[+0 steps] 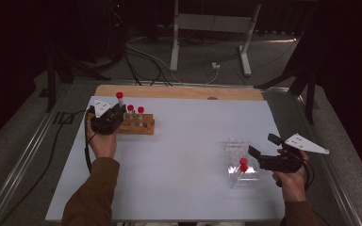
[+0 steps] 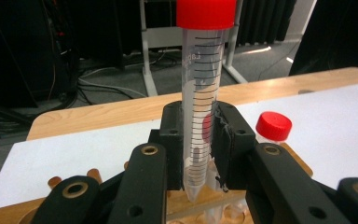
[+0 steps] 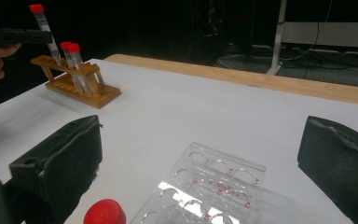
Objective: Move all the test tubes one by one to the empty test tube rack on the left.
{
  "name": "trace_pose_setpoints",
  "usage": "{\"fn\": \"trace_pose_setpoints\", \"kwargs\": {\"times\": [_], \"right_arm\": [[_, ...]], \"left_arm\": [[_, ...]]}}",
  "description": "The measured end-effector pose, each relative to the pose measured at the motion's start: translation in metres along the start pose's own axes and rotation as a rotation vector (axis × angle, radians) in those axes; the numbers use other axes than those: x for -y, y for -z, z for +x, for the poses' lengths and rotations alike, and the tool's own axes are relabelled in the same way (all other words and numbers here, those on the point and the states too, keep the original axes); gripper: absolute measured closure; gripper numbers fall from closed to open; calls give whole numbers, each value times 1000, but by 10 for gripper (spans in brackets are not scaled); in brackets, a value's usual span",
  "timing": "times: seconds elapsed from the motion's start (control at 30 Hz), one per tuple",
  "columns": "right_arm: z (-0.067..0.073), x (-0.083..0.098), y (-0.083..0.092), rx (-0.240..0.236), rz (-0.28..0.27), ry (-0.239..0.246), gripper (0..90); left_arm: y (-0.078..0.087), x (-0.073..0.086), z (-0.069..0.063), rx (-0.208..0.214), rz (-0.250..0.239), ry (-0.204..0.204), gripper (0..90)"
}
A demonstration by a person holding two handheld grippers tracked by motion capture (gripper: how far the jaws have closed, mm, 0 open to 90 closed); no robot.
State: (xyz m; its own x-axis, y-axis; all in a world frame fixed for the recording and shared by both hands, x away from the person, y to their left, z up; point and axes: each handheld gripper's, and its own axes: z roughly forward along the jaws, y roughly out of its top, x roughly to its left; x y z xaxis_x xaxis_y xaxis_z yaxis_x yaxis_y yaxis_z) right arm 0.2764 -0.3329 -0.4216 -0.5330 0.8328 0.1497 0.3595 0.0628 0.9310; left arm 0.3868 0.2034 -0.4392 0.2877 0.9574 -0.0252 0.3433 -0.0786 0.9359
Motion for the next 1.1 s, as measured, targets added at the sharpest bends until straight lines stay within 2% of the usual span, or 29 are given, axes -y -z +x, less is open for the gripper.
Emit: {"fn": "trace_pose_setpoints", "kwargs": {"times": [0.1, 0.4, 0.63, 0.87, 1.1], "right_arm": [[-1, 1, 0, 1, -1, -1, 0], [-1, 1, 0, -2, 1, -3, 0], [-1, 1, 1, -3, -1, -3, 0], [-1, 1, 2, -5, -5, -4, 0], [-1, 1, 2, -6, -6, -1, 0]], "left_arm": [[-3, 1, 2, -14, 15, 3, 758], [-11, 12, 4, -18, 79, 10, 756], [-15, 20, 3, -21, 129, -12, 751], [-16, 26, 2, -28, 151, -15, 732], [-16, 26, 1, -26, 153, -21, 711]]}}
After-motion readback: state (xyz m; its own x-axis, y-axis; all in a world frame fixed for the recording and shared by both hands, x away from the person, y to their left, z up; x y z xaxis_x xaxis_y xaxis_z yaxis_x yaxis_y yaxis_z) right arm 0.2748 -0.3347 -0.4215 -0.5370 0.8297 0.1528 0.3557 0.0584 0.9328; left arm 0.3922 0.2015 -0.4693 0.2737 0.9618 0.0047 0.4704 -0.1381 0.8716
